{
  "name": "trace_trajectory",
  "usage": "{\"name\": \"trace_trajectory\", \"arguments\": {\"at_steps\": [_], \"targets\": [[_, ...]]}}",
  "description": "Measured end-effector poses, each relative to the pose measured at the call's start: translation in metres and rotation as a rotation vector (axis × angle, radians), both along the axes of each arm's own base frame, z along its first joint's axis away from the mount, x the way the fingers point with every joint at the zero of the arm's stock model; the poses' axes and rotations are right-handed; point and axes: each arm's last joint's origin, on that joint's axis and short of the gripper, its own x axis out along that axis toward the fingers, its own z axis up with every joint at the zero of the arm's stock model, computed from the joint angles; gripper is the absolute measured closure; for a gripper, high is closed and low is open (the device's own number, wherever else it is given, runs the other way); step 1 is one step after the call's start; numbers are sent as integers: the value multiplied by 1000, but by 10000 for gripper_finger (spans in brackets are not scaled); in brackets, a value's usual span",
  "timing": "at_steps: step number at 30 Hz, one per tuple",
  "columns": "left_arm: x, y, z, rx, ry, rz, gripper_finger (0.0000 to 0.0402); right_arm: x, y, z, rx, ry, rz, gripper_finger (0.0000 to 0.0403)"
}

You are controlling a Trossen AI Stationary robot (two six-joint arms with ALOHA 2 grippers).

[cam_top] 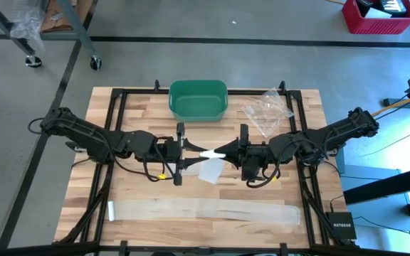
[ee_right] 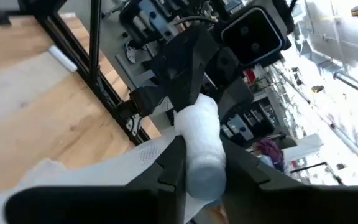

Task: Roll bandage
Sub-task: Roll the top white bandage

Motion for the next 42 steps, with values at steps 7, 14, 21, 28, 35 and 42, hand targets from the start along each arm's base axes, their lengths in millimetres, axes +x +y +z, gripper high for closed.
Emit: {"name": "trace_trajectory", "arguments": {"at_steps": [7,14,21,28,35,42], "targets": [[0,0,1,156,-2,8,363,-10,4,7,278,-44,-76,251],[-2,0,3,343,20,168,349,-52,2,42,497,-20,-77,198],[-7,-8,20,342,-28,178,355,-59,-18,15,572,146,-203,197],[-8,-9,24,376,-55,179,347,-36,-37,-24,655,138,-149,217],[-9,-11,24,410,-54,174,346,-24,-52,-48,757,96,-38,226],[-9,-10,28,435,-90,188,345,-20,-50,-55,847,46,28,227]]}}
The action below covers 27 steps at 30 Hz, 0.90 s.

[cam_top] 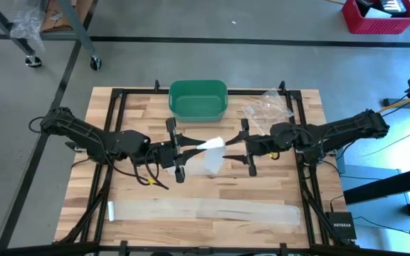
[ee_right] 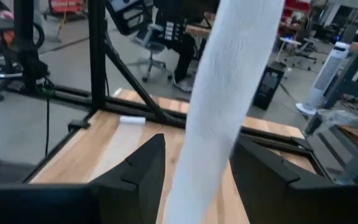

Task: Roll bandage
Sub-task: Roll the top white bandage

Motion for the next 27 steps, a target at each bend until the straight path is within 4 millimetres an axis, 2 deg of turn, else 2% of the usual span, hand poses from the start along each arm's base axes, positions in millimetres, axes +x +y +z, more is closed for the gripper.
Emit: {"name": "trace_trajectory", "arguments": {"at_steps": [3,6,11,13,21,27], "targets": [[-1,1,6,4,-54,5,345,8,1,-7,-1,-4,-17,230],[-2,1,8,-5,-71,5,345,15,2,-9,2,-34,-50,257],[-2,1,6,-5,-57,4,345,24,4,-15,-2,-33,-36,365],[-2,1,8,-7,-80,6,345,27,5,-18,-21,-24,-28,392],[-20,-5,32,16,-240,29,345,40,8,-36,-47,36,-22,396],[-14,-6,17,0,-83,8,345,40,8,-32,-14,27,-26,389]]}}
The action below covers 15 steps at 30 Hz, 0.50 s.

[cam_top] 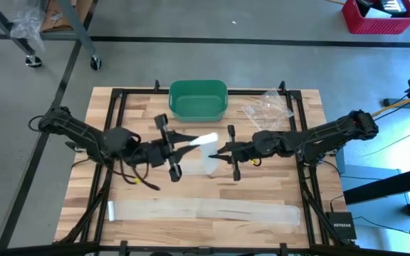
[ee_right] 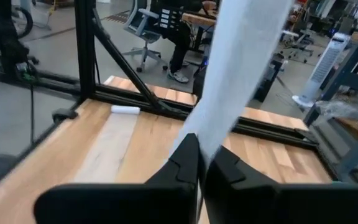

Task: Roll bandage
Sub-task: Roll the top white bandage

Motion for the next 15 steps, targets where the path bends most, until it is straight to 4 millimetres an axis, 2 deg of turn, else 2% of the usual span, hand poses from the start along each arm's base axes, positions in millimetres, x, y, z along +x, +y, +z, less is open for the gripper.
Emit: {"name": "trace_trajectory", "arguments": {"at_steps": [3,5,8,13,15], "targets": [[2,0,-10,2,96,16,345,-3,-1,13,54,1,-9,382],[2,1,-12,-10,113,47,345,-6,-2,22,50,31,-19,364],[1,0,-11,-21,114,79,345,-10,-4,33,26,89,-65,317],[-1,-2,-10,20,118,108,345,-26,-7,65,8,156,-71,229],[-1,-3,-8,27,99,110,345,-32,-8,67,4,225,-61,202]]}}
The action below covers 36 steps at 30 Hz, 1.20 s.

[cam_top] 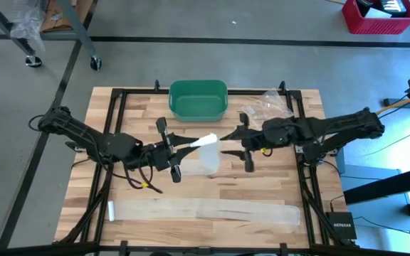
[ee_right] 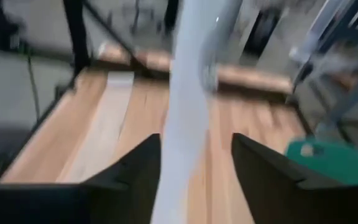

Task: Roll bandage
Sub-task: Roll the top white bandage

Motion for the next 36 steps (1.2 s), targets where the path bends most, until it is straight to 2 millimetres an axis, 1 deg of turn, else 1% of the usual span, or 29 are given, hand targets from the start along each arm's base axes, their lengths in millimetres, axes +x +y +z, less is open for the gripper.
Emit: {"name": "trace_trajectory", "arguments": {"at_steps": [3,4,8,11,15,19,23,25,30,33,36], "targets": [[-2,-5,-1,-12,14,-11,345,-10,-2,0,-21,102,3,172],[-3,-7,-3,-17,29,-21,345,-14,-3,2,-22,110,3,165],[-5,-16,-14,-36,115,-60,345,-30,-5,9,-35,98,46,150],[-5,-18,-20,-58,157,-66,345,-33,-5,3,-62,27,111,148],[-2,-16,-24,-93,172,-53,345,-29,-8,2,-100,-152,115,148],[-1,-16,-25,-118,170,-55,345,-21,-10,5,-103,-245,83,148],[-1,-17,-27,-127,181,-56,345,-15,-10,13,-86,-347,4,148],[0,-15,-27,-141,177,-51,345,-11,-9,12,-35,-353,17,148],[2,-13,-29,-139,189,-38,345,-1,0,1,25,-301,133,148],[7,-14,-33,-79,216,-31,345,0,5,0,34,-294,147,148],[13,-17,-41,25,264,-24,345,3,10,-2,34,-301,146,148]]}}
